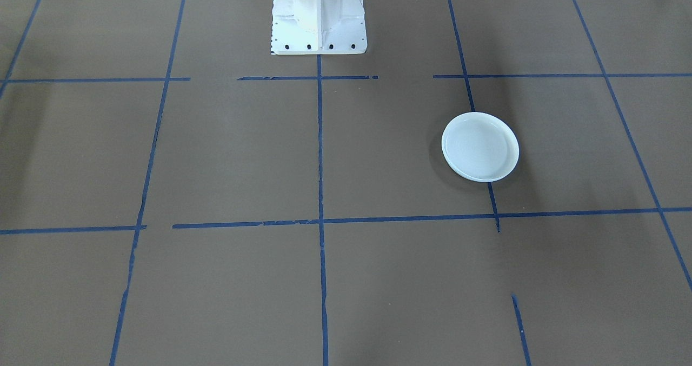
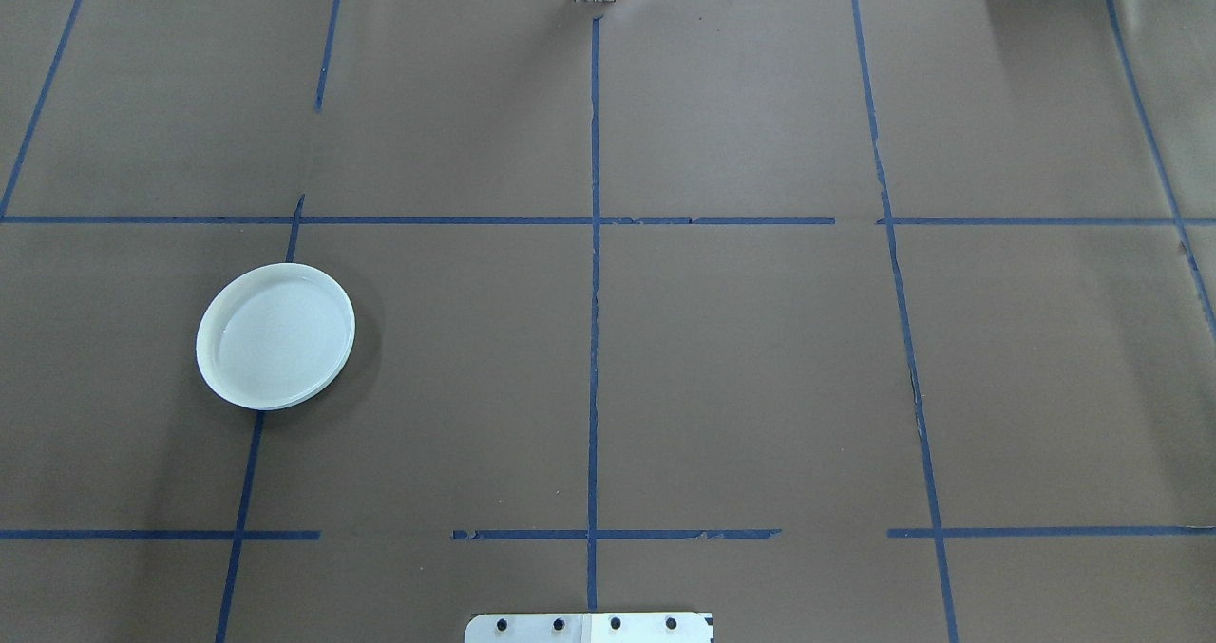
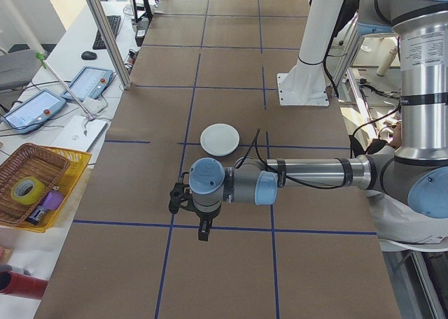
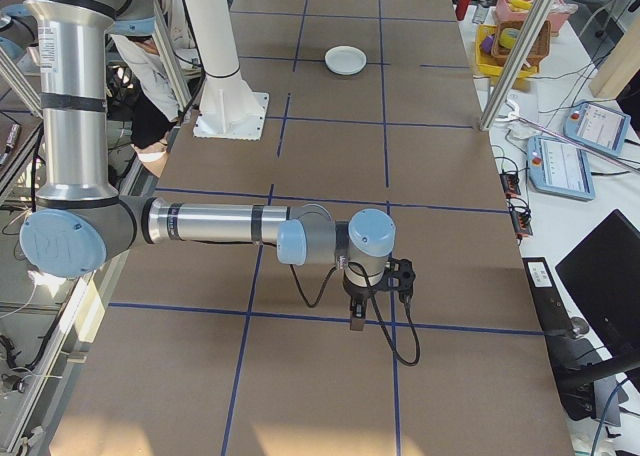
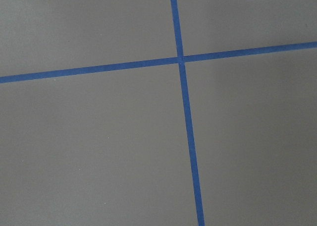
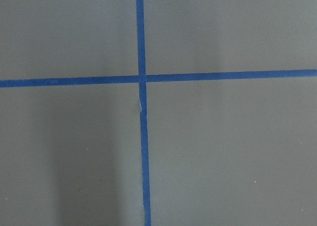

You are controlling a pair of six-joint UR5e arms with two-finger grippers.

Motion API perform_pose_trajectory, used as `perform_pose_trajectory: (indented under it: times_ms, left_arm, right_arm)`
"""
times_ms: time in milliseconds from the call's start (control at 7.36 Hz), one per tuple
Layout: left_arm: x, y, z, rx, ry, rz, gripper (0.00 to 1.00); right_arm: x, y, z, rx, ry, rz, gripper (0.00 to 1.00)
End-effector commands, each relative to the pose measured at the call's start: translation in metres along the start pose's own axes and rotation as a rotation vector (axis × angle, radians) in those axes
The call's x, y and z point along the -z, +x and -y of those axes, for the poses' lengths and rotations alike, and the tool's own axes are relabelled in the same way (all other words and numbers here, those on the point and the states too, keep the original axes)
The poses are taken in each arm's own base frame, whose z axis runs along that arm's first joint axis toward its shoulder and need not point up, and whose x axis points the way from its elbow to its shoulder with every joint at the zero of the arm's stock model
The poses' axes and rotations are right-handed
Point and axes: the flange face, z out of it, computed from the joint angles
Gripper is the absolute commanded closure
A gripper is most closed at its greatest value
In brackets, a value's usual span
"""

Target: Stack plate in center

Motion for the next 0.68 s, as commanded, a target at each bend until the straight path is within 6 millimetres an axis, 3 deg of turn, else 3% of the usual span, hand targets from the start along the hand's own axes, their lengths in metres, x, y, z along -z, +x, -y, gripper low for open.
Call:
perform_pose_trajectory:
  times_ms: [0,544]
  left_arm:
    - [0.0044,0.003,0.001,-0.005,0.01,0.0,0.0]
    - [0.0043,0.0031,0.0009,0.007,0.009,-0.002,0.0]
  right_arm:
    - [0.0,-0.0001,0.0,0.0,0.0,0.001,0.0]
    - [0.0,0.0001,0.0,0.0,0.0,-0.001,0.0]
